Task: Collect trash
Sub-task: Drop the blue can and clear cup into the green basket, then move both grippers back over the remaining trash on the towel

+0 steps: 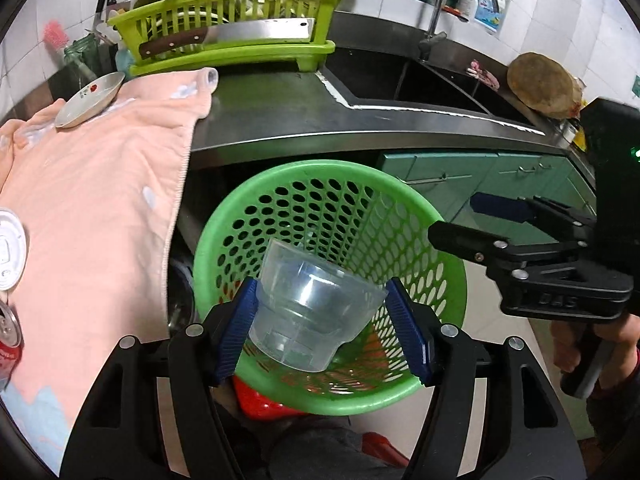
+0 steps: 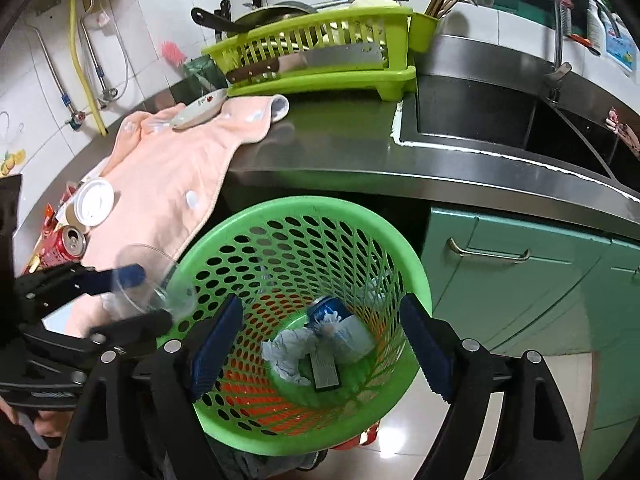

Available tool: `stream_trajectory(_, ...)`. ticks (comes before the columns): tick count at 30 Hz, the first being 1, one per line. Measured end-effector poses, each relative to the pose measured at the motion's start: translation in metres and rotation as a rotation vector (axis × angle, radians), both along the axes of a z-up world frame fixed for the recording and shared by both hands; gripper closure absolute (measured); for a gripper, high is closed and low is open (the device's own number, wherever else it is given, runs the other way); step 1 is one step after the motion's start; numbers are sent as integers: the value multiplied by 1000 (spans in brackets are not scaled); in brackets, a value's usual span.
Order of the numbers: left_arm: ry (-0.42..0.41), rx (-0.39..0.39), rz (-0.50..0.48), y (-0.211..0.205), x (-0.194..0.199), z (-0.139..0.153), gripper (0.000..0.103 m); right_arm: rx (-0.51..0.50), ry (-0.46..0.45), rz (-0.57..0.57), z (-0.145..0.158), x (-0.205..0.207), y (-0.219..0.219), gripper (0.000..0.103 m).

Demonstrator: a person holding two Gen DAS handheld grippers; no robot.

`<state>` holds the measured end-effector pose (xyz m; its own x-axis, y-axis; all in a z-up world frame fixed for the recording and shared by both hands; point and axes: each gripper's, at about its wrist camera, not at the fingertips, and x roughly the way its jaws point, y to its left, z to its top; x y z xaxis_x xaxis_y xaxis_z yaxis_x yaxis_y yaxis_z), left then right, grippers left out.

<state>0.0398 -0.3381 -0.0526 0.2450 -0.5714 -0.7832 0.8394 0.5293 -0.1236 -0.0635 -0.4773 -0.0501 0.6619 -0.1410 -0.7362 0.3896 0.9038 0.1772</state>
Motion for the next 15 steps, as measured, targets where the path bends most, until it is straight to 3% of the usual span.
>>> stream_trajectory(3, -14, -1, -5, -1, -5, 1, 26, 1, -9, 6, 4, -2, 3, 25)
stream_trajectory(8, -40, -6, -1, 8, -7, 8, 26, -7, -20, 27, 10, 0, 13, 25)
stream_trajectory(15, -73, -28, 73, 54, 0, 24, 26, -22, -34, 82, 20, 11, 36, 24)
